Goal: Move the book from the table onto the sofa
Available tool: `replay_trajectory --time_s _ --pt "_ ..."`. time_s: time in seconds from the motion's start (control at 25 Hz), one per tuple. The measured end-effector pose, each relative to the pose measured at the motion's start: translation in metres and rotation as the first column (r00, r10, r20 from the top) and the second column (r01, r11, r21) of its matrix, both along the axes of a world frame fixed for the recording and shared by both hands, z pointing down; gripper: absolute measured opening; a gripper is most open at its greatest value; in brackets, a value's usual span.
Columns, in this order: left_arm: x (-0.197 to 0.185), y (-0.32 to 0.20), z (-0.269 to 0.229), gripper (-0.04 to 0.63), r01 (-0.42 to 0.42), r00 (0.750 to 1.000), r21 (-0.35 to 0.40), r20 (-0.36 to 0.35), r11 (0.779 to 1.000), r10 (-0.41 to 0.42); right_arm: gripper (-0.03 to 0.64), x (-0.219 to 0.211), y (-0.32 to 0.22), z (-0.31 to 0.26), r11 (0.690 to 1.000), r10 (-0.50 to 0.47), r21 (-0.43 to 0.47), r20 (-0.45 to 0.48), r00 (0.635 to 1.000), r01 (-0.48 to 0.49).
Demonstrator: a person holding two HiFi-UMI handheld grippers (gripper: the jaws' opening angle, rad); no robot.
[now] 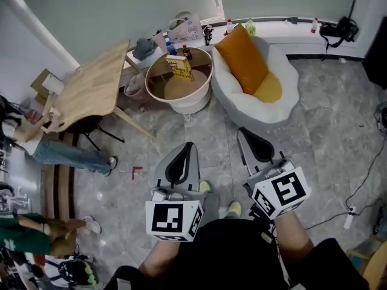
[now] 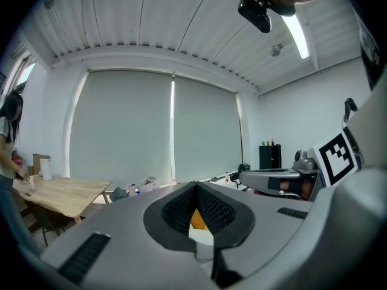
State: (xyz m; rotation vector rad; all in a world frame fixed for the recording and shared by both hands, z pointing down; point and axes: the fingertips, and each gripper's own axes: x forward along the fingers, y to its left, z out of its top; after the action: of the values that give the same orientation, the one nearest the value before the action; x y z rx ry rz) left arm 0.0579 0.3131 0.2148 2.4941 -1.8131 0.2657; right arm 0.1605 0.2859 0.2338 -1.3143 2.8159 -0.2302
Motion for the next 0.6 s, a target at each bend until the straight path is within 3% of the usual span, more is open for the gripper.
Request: replay_trajectory --time_s 0.6 --pt "-0.015 -0.032 0.005 0.008 -0.024 1.0 0.003 -0.02 1.0 0.024 0.008 -0.01 -0.029 0.007 1.0 0.02 -0.008 -0.037 0.999 -0.02"
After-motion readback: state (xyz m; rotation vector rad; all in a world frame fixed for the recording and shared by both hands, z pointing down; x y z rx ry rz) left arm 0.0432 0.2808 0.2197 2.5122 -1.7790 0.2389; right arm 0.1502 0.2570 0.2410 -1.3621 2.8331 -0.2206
